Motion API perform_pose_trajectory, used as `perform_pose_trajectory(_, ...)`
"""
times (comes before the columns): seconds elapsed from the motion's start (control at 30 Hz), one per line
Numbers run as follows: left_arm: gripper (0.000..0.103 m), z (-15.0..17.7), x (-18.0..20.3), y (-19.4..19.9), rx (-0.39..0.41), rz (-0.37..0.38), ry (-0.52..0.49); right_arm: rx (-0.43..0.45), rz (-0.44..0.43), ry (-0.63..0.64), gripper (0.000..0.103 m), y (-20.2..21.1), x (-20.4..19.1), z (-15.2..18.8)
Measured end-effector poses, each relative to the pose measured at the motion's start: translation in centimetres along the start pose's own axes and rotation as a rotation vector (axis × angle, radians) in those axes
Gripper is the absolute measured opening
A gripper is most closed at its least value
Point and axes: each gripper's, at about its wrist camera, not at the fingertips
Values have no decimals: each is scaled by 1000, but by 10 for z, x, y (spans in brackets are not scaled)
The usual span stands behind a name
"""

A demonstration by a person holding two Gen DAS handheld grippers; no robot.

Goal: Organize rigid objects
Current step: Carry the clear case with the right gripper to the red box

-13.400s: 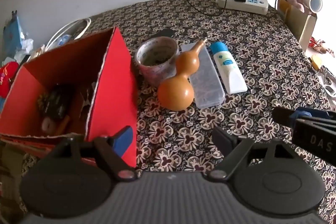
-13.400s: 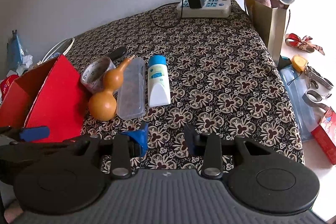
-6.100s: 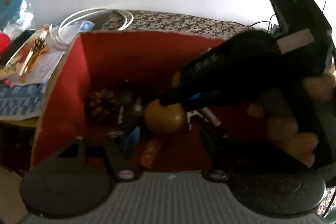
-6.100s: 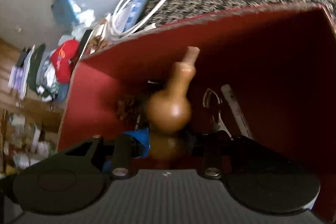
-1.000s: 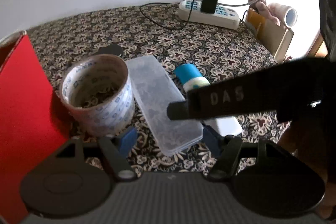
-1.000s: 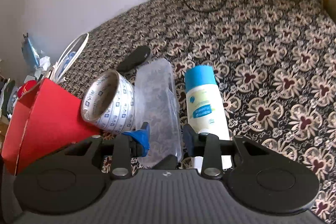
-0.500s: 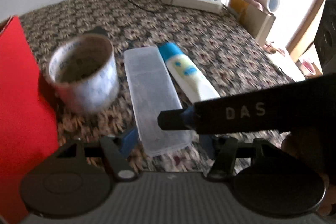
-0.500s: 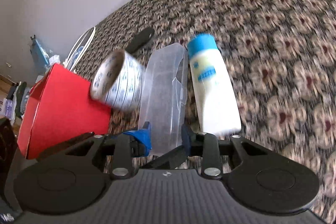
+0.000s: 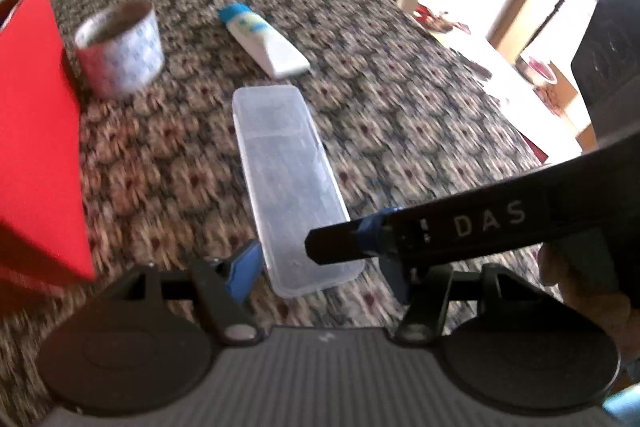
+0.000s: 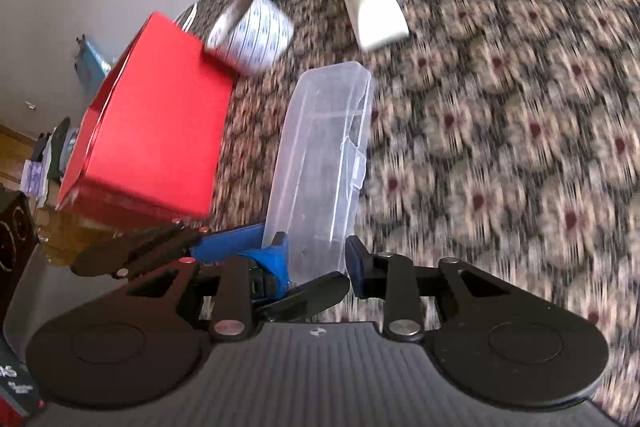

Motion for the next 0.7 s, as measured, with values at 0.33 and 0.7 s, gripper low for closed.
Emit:
perform_pose_trajectory(0.33,77,10,10,16,10,-20,-8,52,-31,11,16,20,9,12)
perform_pose_trajectory(0.7,73,-15,8,-14,2,-57,-28,43,-35,-64,19,-3,14,-14)
Point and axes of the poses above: each gripper's, at about its wrist camera, not at the fingertips, and y roughly against the way its jaws point, x to its right, z to its underside, and after that the axes turned 14 degrees about z, right-handed
